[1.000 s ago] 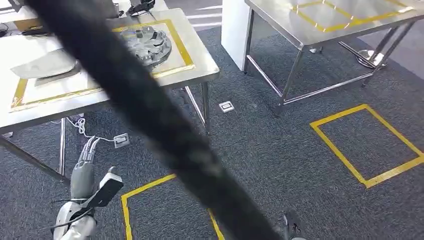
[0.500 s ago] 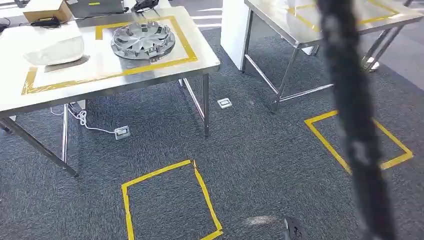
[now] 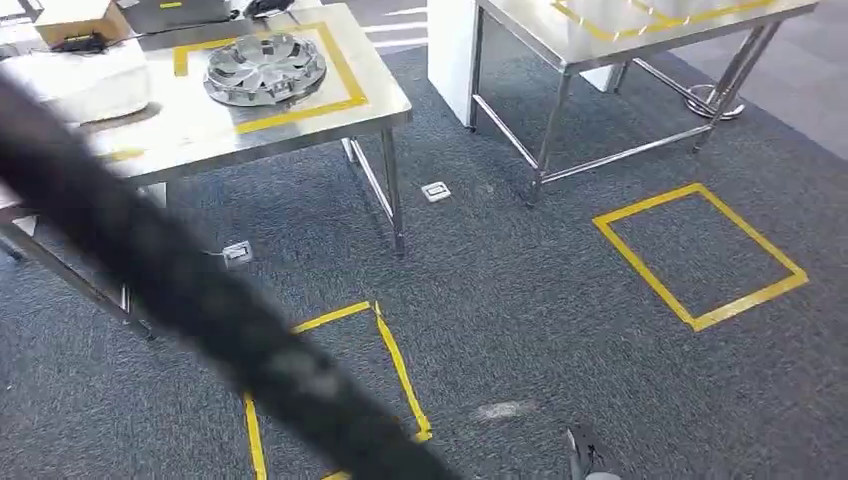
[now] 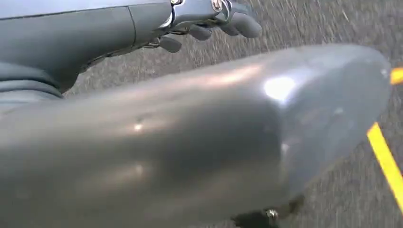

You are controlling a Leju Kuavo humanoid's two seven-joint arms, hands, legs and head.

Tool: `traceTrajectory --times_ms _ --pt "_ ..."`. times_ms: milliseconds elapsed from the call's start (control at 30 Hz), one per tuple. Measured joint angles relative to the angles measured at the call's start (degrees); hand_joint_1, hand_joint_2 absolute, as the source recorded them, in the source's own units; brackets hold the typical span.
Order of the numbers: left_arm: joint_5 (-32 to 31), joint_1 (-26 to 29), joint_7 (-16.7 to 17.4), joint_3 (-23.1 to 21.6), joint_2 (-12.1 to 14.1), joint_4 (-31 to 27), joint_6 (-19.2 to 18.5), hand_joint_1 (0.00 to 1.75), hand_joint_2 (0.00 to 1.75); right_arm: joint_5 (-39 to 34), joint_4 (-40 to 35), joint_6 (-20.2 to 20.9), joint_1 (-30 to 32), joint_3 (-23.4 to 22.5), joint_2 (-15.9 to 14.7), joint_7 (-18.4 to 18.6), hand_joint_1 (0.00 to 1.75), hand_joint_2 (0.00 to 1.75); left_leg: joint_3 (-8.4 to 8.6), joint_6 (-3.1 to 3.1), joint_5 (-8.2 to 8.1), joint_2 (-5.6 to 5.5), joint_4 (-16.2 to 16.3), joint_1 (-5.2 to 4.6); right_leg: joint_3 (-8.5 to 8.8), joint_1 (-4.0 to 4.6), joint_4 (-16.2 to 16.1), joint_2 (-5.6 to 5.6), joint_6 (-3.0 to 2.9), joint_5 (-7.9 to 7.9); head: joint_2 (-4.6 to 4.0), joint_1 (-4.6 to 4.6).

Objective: Take the parts from the cabinet and place them on the table.

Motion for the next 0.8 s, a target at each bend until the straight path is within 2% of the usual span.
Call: traceTrajectory --times_ms 33,67,100,133,167,200,233,267,300,367,400,433,500,533,567,600,633,667,700,733,767,800 --pt "-0.39 -0.18 0.00 0.00 -0.20 0.02 -0.11 0.00 0.00 0.13 0.00 0.28 -0.01 0.04 0.00 -0.35 0.00 0.00 -0.56 -0.19 -1.35 -0.01 4.01 0.04 -0.97 0.01 0.15 -0.08 0.04 0.69 0.00 0.04" --pt "-0.70 -0.34 0.02 0.00 -0.31 0.02 -0.28 0.00 0.00 0.26 0.00 0.37 -0.04 0.09 -0.02 -0.52 0.00 0.00 -0.38 -0.30 -0.93 -0.01 6.42 0.07 -1.96 0.01 0.33 -0.14 0.13 1.35 0.00 0.00" --pt "-1.18 -0.52 0.18 0.00 -0.35 0.02 -0.50 0.00 0.00 0.37 0.00 0.39 -0.03 0.17 -0.04 -0.76 0.00 0.00 0.97 -0.36 0.94 0.00 6.50 0.12 -3.04 0.00 0.57 -0.18 0.29 2.00 0.00 0.00" --pt "-1.57 -0.68 0.24 0.00 -0.46 0.02 -0.59 0.00 0.00 0.37 0.00 0.41 -0.02 0.28 -0.04 -0.94 0.00 0.00 3.41 -0.33 3.19 0.01 4.26 0.21 -4.12 -0.02 0.84 -0.22 0.48 2.62 0.00 0.00" --pt "-2.01 -0.93 0.29 -0.02 -0.50 0.00 -0.76 0.00 0.00 0.35 0.00 0.46 -0.03 0.35 -0.04 -1.05 0.00 0.00 7.09 -0.20 4.66 0.01 -0.07 0.26 -5.07 -0.03 1.11 -0.23 0.70 3.18 0.02 0.00" --pt "-2.47 -1.29 0.28 -0.04 -0.57 -0.07 -1.03 0.00 0.00 0.26 0.00 0.48 -0.12 0.37 -0.04 -1.07 0.00 0.00 11.69 -0.01 4.11 0.00 -5.86 0.28 -5.44 -0.03 1.47 -0.24 0.99 3.71 0.00 0.02" --pt "-2.71 -1.71 0.31 -0.09 -0.66 -0.20 -1.11 0.00 0.00 0.13 0.00 0.48 -0.06 0.37 -0.04 -1.05 0.00 0.00 15.40 0.23 1.17 -0.02 -11.44 -0.01 -5.97 0.22 1.70 -0.24 1.32 4.12 0.00 0.00" --pt "-3.14 -2.04 0.30 -0.17 -0.72 -0.20 -1.18 0.00 0.00 -0.09 0.00 0.52 -0.10 0.37 -0.02 -1.03 0.00 0.00 15.39 0.72 1.32 -0.16 -11.89 -0.17 -5.86 0.14 1.59 -0.38 1.64 4.71 0.00 0.52" --pt "-3.38 -2.15 0.33 -0.28 -0.90 -0.20 -1.29 0.00 0.00 -0.15 0.00 0.61 -0.17 0.37 -0.04 -0.94 0.00 0.00 14.76 0.90 1.63 -0.24 -12.47 -0.21 -5.85 -0.03 1.48 -0.40 1.97 5.30 0.02 0.45" --pt "-3.80 -2.34 0.72 -0.52 -0.96 -0.13 -1.64 0.00 0.00 -0.35 0.00 0.63 -0.10 0.37 -0.02 -0.66 0.00 0.00 13.76 2.04 2.63 -0.16 -12.22 -0.55 -6.28 -0.21 1.15 -0.33 2.94 6.66 0.02 0.24" --pt "-3.93 -2.46 0.90 -0.55 -1.18 -0.06 -1.72 0.00 0.00 -0.53 0.02 0.61 0.06 0.37 -0.02 -0.43 0.00 0.00 13.09 2.67 3.46 0.30 -12.33 -0.23 -6.82 -0.58 1.84 -0.01 3.16 5.61 0.00 0.13" --pt "-4.00 -2.49 1.07 -0.57 -1.16 -0.07 -1.77 0.00 0.00 -0.57 0.02 0.52 0.21 0.37 0.02 0.02 0.00 0.00 12.19 3.15 4.15 0.27 -12.37 -0.21 -7.82 -0.51 3.83 0.07 3.38 2.34 0.00 0.39" --pt "-4.11 -2.46 1.44 -0.57 -1.07 -0.05 -1.77 0.00 0.00 -0.57 0.02 0.41 0.24 0.35 0.00 0.00 0.00 0.00 10.20 3.31 5.68 0.29 -12.30 -0.28 -10.07 -0.59 11.69 0.10 3.84 -4.72 0.00 0.50" --pt "-4.11 -2.44 1.66 -0.57 -1.07 -0.04 -1.77 0.00 0.00 -0.57 0.02 0.37 0.20 0.35 0.00 0.05 0.00 0.00 9.06 3.31 6.52 0.33 -12.18 -0.33 -10.99 -0.57 16.32 0.12 3.97 -7.14 0.00 0.53" --pt "-4.09 -2.36 1.84 -0.57 -1.09 -0.04 -1.77 0.00 0.00 -0.52 0.02 0.35 0.19 0.35 0.00 0.16 0.00 0.00 8.13 3.22 7.32 0.37 -12.02 -0.34 -11.01 -0.57 19.16 0.16 3.98 -7.40 0.02 0.50" --pt "-4.04 -2.20 1.97 -0.57 -1.09 -0.04 -1.75 0.00 0.00 -0.46 0.02 0.33 0.23 0.35 0.00 0.22 0.00 0.00 6.97 3.10 8.07 0.38 -11.79 -0.33 -9.88 -0.58 19.51 0.17 3.95 -5.87 0.00 0.57" --pt "-3.87 -2.01 1.99 -0.57 -1.09 -0.02 -1.68 0.00 0.00 -0.37 0.02 0.30 0.26 0.35 0.00 0.26 0.00 0.00 5.93 2.95 8.67 0.42 -11.56 -0.29 -7.69 -0.58 17.63 0.17 3.90 -3.66 0.00 0.55" --pt "-3.78 -1.82 1.99 -0.57 -1.11 0.00 -1.62 0.00 0.00 -0.20 0.02 0.30 0.23 0.35 0.00 0.29 0.00 0.00 5.02 2.78 9.24 0.44 -11.28 -0.26 -4.44 -0.58 13.85 0.17 3.82 -1.76 0.02 0.55" --pt "-3.65 -1.68 1.97 -0.57 -1.11 0.02 -1.57 0.00 0.00 -0.09 0.00 0.28 0.14 0.35 0.00 0.29 0.00 0.00 4.15 2.51 9.82 0.41 -10.98 -0.24 0.17 -0.58 8.04 0.22 3.64 -1.22 0.02 0.55" --pt "-3.54 -1.55 1.92 -0.57 -1.11 0.00 -1.51 0.00 0.00 -0.09 0.00 0.28 -0.15 0.35 -0.02 0.26 0.00 0.00 3.62 2.13 10.35 0.40 -10.73 -0.39 3.75 -0.41 2.22 0.31 3.28 -4.34 0.02 0.57" --pt "-3.52 -1.49 1.84 -0.55 -1.11 0.00 -1.44 0.00 0.00 -0.09 0.00 0.28 -0.30 0.35 -0.02 0.22 0.00 0.00 3.50 1.78 10.87 0.39 -10.71 -0.43 4.87 -0.07 0.29 0.41 2.80 -4.88 0.00 0.52" --pt "-3.45 -1.45 1.79 -0.55 -1.09 0.02 -1.40 0.00 0.00 -0.11 0.00 0.28 -0.27 0.37 0.02 0.26 0.00 0.00 3.71 1.43 11.36 0.43 -10.90 -0.44 4.05 -0.01 0.13 0.43 2.52 -4.60 0.02 0.68"
